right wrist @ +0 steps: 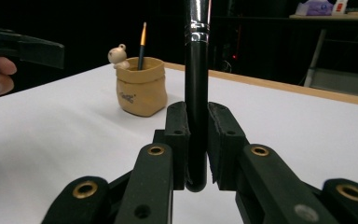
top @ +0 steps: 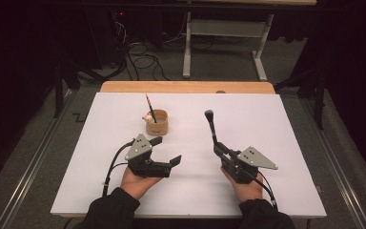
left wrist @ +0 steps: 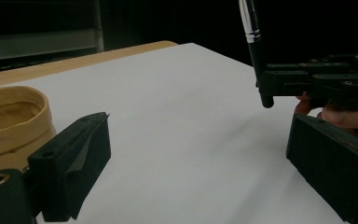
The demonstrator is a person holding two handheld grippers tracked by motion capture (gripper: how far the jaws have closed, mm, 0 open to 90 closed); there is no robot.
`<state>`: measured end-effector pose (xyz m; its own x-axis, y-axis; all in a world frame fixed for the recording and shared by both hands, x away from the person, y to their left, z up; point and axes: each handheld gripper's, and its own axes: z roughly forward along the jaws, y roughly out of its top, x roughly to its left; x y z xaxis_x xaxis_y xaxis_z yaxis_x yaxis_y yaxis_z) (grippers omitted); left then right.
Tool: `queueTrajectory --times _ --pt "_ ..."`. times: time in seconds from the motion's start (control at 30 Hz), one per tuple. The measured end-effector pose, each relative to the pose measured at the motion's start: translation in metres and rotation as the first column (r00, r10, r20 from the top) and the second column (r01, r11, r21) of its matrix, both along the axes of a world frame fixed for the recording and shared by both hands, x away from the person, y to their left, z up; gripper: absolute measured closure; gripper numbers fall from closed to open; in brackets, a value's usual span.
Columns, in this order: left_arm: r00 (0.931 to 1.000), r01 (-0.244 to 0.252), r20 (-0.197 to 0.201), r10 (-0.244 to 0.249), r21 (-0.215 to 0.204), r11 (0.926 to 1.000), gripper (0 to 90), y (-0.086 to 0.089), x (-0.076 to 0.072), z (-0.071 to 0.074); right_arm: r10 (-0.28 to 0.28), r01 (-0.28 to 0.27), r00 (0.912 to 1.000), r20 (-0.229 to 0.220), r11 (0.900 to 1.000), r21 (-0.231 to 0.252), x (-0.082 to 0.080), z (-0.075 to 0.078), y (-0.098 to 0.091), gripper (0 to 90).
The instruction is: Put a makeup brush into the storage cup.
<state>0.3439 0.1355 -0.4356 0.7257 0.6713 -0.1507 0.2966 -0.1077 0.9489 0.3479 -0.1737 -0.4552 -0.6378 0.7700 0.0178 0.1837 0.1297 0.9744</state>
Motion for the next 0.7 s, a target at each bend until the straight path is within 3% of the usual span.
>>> queueTrajectory --times 0.7 --pt "1.0000 0.006 0.000 -0.006 -0.013 0.9999 8.1 0.002 0.000 0.002 0.092 -0.092 0.9956 0.019 0.9958 -0.004 -0.004 -0.002 0.038 80.4"
